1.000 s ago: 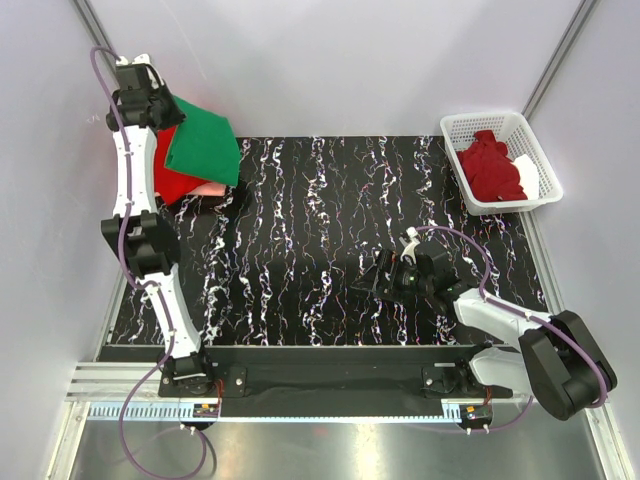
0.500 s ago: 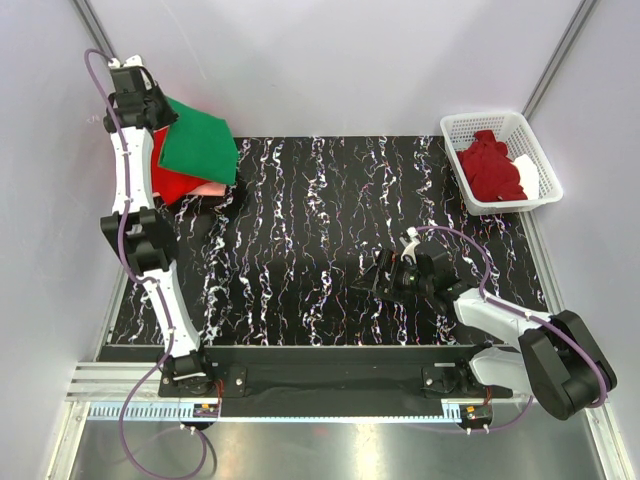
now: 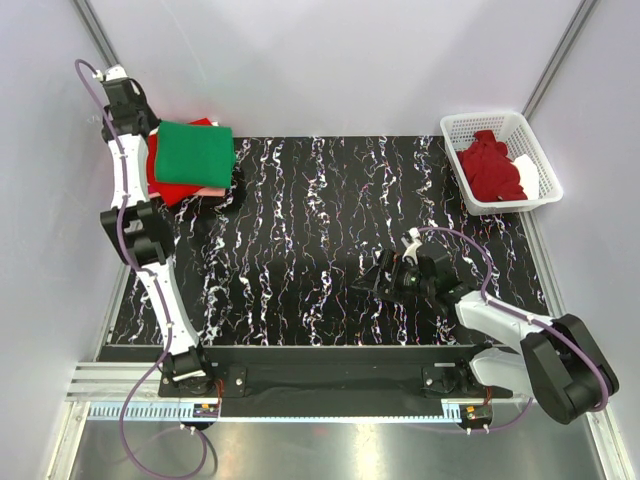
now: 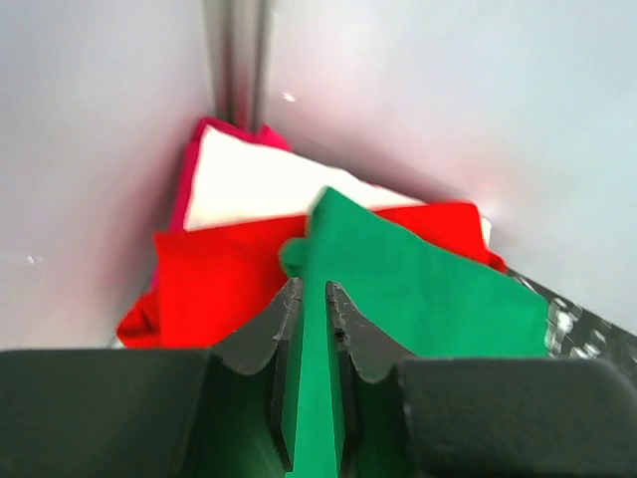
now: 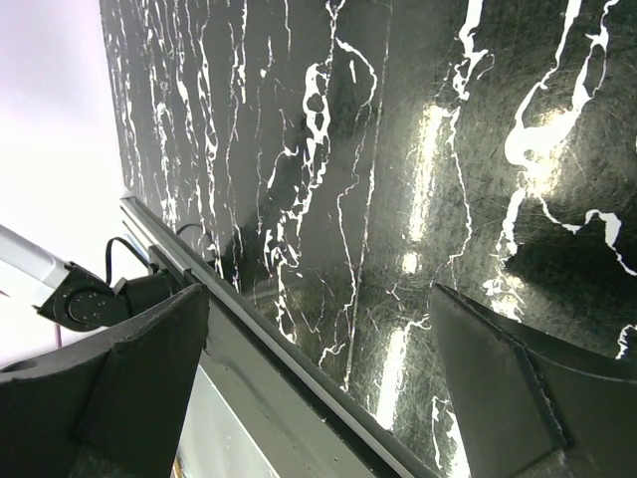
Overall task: Fold and stack the t-shirts
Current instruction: Neatly place the folded tshirt to the corner, then reset both grippers
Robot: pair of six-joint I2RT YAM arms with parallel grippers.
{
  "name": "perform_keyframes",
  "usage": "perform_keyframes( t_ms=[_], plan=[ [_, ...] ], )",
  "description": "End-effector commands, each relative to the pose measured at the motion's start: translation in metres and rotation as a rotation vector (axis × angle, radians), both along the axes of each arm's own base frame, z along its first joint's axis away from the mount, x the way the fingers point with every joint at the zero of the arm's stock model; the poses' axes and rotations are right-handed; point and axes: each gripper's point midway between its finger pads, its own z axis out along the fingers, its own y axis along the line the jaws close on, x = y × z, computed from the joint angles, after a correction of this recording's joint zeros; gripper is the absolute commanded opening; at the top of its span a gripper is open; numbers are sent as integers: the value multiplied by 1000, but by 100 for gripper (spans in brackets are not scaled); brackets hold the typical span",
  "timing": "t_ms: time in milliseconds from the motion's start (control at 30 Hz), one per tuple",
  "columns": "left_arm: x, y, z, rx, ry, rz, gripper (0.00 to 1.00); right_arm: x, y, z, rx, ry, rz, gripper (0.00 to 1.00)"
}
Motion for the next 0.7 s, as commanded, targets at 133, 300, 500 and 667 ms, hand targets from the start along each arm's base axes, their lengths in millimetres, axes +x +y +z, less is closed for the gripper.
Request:
perform_keyframes(
  t_ms=[133, 300, 500, 667],
  plan=[
    [27, 30, 13, 111, -118, 79, 23, 8, 1, 16, 47, -66, -11, 98],
    [14, 27, 9, 49, -82, 95, 70, 8, 1, 17, 51, -68, -16, 98],
    [-40, 13, 47, 40, -101, 202, 94, 7, 0, 18, 52, -76, -20, 98],
    [-99, 2, 55, 11, -63, 279, 99, 7, -1, 20, 50, -84, -18, 98]
  ],
)
